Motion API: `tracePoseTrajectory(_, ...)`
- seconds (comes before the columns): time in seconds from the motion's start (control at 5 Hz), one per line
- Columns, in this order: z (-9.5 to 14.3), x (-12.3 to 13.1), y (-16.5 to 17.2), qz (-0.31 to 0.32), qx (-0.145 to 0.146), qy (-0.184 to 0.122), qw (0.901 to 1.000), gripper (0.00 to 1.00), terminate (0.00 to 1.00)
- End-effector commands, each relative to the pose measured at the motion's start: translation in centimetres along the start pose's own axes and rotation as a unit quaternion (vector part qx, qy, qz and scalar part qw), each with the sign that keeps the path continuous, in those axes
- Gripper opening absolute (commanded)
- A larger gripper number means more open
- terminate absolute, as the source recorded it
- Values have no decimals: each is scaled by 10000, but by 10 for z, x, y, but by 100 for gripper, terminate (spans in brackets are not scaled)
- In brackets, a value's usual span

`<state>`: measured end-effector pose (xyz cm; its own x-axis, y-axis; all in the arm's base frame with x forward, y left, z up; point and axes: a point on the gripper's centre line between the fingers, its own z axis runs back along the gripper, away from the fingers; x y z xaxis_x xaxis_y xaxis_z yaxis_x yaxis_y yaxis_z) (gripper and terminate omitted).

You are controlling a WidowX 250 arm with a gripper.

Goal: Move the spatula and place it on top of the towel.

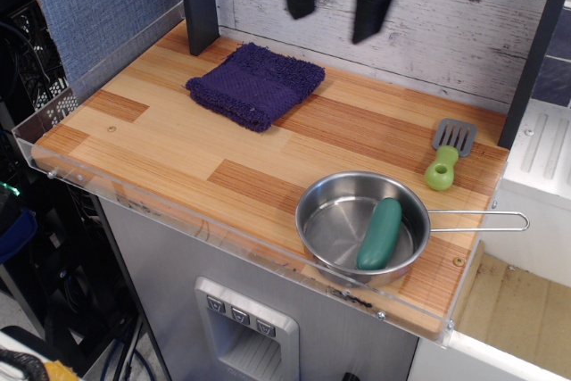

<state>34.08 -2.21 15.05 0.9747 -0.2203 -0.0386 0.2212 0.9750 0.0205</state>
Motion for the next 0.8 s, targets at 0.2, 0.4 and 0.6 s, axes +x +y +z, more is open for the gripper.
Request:
tracePoseTrajectory(0.2,-27,28,-64,1368,371,271,9895,100,0)
tracePoseTrajectory(0.4,-43,42,-76,1816,513,282,9816,100,0)
tracePoseTrajectory(0.6,-67,57,-77,1879,540,274,9803,100,0)
